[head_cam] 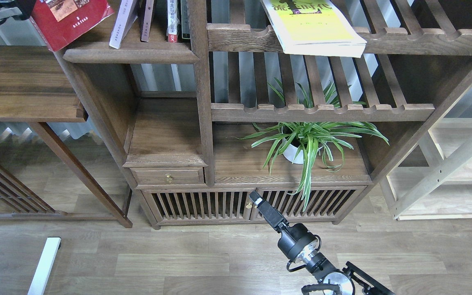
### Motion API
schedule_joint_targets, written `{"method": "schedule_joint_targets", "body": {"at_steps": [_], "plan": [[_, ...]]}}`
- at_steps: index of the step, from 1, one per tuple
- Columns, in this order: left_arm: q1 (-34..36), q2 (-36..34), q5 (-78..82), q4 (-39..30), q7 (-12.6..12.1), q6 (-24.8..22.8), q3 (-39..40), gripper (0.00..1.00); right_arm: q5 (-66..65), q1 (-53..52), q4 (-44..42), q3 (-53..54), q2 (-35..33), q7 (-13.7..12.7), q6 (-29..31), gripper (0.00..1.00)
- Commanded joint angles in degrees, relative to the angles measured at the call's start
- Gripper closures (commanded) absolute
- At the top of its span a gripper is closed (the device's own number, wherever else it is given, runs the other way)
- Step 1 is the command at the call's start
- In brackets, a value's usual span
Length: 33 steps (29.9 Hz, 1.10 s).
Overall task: Organize books on shelf
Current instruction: 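Push the red book onto the top shelf beside the other books with left gripper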
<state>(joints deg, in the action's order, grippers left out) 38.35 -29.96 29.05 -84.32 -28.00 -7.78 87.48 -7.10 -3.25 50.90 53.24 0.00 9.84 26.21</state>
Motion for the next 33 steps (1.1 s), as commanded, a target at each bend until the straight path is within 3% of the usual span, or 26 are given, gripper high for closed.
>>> {"method": "schedule_joint_targets", "body": {"at_steps": [1,16,33], "plan": [[1.1,0.43,0.04,1.87,0.0,-0.04,-1.08,0.98,0.07,0.0,0.42,0.02,0.0,0.0,-0.02,0.01],[9.89,1.04,2.06,7.93,0.0,2.15,-11.62,0.98,0.16,2.46,2.62,0.81,0.0,0.0,0.24,0.01],[17.55,4.21,4.0,14.18,0.0,2.15,-17.69,0.99,0.16,5.53,4.65,0.9,0.0,-0.17,1.79,0.01]]}}
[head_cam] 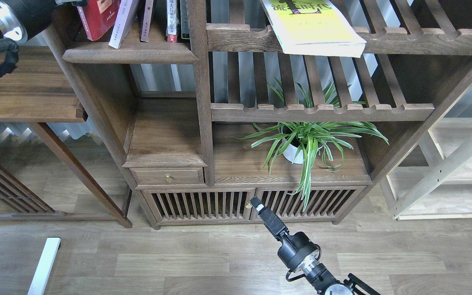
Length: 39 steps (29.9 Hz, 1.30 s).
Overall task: Organize books on shelf
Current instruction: 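Push the red book onto the top shelf beside the other books with left gripper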
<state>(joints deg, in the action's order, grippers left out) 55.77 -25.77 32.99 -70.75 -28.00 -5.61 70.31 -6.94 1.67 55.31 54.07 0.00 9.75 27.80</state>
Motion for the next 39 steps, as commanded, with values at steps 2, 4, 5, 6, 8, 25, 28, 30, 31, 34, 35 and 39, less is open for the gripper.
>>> {"method": "schedule_joint_targets", "body": {"at_steps": [2,4,5,6,8,25,28,30,31,34,35,39], "plan": [[0.13,-0.07,0.06,0.61,0.0,-0.02,-0.7,0.99,-0.01,1.14,0.59,0.07,0.0,-0.17,0.2,0.01],[0.22,-0.07,0.32,0.87,0.31,-0.02,-0.7,0.99,-0.01,1.58,1.02,0.07,0.0,-0.17,0.2,0.01],[0.31,-0.07,0.41,1.13,1.01,-0.02,-0.79,0.99,-0.01,1.76,1.11,0.07,0.0,-0.17,0.2,0.01],[0.57,-0.07,0.58,1.57,1.89,-0.02,-0.88,0.99,-0.01,1.85,1.2,0.07,0.0,-0.17,0.2,0.01],[1.18,0.01,0.85,2.8,3.82,-0.37,-1.49,0.99,-0.01,1.85,1.38,-0.01,0.0,-0.17,0.2,0.01],[1.71,0.37,0.85,8.08,14.2,-0.55,-8.08,0.99,-0.09,2.64,1.82,0.07,0.0,-0.17,0.2,0.01],[1.28,0.37,0.85,8.78,15.25,-0.72,-8.26,0.99,-0.01,2.64,1.82,0.07,0.0,-0.17,0.2,0.01],[1.27,0.37,0.85,9.48,16.39,-0.72,-8.7,0.99,-0.09,2.72,1.82,0.07,0.0,-0.17,0.2,0.01],[1.27,0.28,0.85,9.84,16.75,-0.72,-9.05,0.99,-0.09,2.73,1.82,0.07,0.0,-0.17,0.2,0.01],[1.19,0.19,0.85,10.1,17.54,-0.81,-10.63,0.99,-0.09,2.73,1.82,0.07,0.0,-0.17,0.2,0.01],[1.19,0.1,0.85,10.19,17.98,-0.81,-10.98,0.99,-0.09,2.73,1.82,0.07,0.0,-0.17,0.2,0.01],[1.19,0.1,0.85,10.19,18.24,-0.9,-11.6,0.98,-0.09,3.08,1.82,0.07,0.0,-0.17,0.2,0.01]]}}
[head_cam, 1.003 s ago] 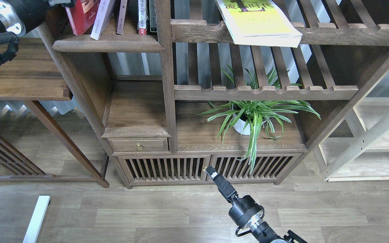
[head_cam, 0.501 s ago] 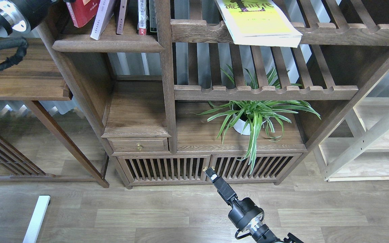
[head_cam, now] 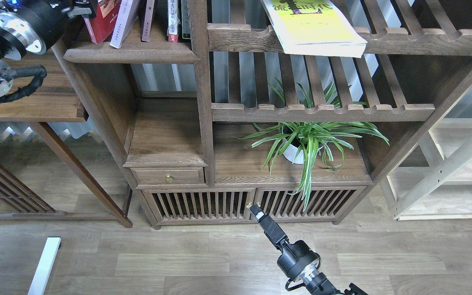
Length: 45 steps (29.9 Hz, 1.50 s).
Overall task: Organize books on shelf
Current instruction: 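Push the red book onto the top shelf beside the other books with left gripper, then press the red book upright into the top-shelf row with left gripper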
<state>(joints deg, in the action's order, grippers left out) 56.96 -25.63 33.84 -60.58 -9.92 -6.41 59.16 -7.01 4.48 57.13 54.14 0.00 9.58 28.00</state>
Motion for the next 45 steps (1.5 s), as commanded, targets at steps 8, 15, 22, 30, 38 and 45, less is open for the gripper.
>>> {"method": "schedule_joint_targets", "body": {"at_steps": [8,15,22,30,38,45], "plan": [[-0.01,0.15,0.0,0.02,0.17,-0.09,-0.8,0.87,-0.02,0.79,0.0,0.0,0.0,0.0,0.0,0.01],[-0.01,0.23,0.08,0.29,0.17,0.0,-0.89,0.79,-0.02,1.32,0.08,0.61,0.0,-0.09,0.0,0.01],[0.52,1.55,0.08,1.34,0.17,0.44,-1.06,0.69,-0.02,1.58,0.08,0.7,0.0,0.0,0.0,0.01],[1.22,3.04,0.08,2.04,0.17,0.52,-0.98,0.66,-0.02,1.67,0.08,0.79,0.0,0.0,0.0,0.01],[5.17,4.63,0.08,3.01,0.17,0.7,-0.98,0.66,-0.02,1.67,0.08,0.79,0.0,0.0,0.0,0.01],[7.72,5.95,0.08,4.59,0.08,0.7,-0.98,0.66,-0.02,2.11,0.08,0.79,0.0,-0.09,0.0,0.01]]}}
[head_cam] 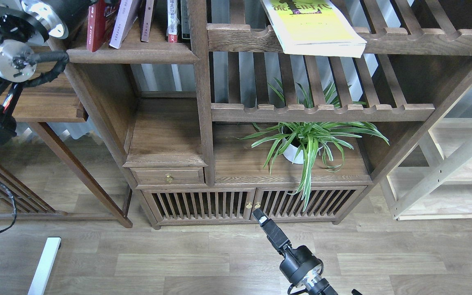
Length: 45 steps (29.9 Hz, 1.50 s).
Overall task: Organize books on shelf
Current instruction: 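Press the red book upright into the top-shelf row with left gripper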
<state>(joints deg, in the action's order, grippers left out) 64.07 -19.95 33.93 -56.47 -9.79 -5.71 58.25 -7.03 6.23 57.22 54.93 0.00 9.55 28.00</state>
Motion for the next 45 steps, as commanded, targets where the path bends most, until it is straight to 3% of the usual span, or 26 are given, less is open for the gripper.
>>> {"method": "schedule_joint_targets", "body": {"at_steps": [1,34,45], "plan": [[0.62,0.27,0.0,0.49,-0.05,-0.01,-0.06,0.66,0.0,0.45,0.08,0.0,0.0,0.03,0.0,0.01],[8.26,4.57,-3.08,5.5,3.02,1.13,1.25,0.66,-0.09,0.8,-0.09,0.35,0.0,-0.14,0.0,0.01],[3.35,-0.17,-6.42,-2.75,2.23,1.4,1.78,0.63,0.26,-0.17,-0.18,1.4,0.0,-0.14,-0.66,0.01]]}}
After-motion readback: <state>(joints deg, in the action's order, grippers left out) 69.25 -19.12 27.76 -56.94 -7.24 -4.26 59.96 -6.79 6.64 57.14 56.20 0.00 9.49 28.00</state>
